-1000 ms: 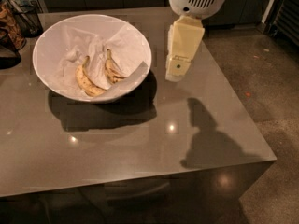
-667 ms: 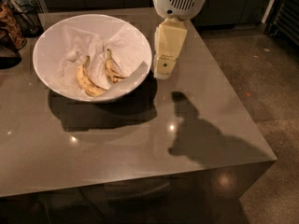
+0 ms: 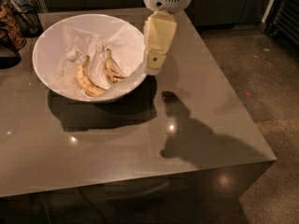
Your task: Pick banana from white bowl
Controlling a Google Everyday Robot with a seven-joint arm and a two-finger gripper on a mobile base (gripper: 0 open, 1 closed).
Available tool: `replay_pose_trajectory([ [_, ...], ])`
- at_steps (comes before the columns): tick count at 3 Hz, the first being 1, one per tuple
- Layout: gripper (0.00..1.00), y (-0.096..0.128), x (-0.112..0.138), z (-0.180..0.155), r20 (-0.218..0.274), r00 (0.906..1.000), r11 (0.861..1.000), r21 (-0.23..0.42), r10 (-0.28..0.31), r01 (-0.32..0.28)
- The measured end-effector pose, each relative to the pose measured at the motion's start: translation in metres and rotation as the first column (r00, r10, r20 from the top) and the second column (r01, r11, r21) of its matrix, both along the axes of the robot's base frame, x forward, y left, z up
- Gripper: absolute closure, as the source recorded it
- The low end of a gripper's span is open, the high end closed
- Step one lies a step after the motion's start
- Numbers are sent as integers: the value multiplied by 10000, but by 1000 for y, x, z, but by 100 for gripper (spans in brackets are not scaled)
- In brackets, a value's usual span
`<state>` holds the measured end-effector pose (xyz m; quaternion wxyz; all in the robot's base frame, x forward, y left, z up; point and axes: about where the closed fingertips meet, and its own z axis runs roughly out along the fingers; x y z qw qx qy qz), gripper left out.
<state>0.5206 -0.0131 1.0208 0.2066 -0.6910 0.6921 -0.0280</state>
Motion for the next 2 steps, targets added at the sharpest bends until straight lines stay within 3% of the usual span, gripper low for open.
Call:
replay_pose_trajectory([
  [2,2,51,24,2,-641,9937,9954,330,914,-895],
])
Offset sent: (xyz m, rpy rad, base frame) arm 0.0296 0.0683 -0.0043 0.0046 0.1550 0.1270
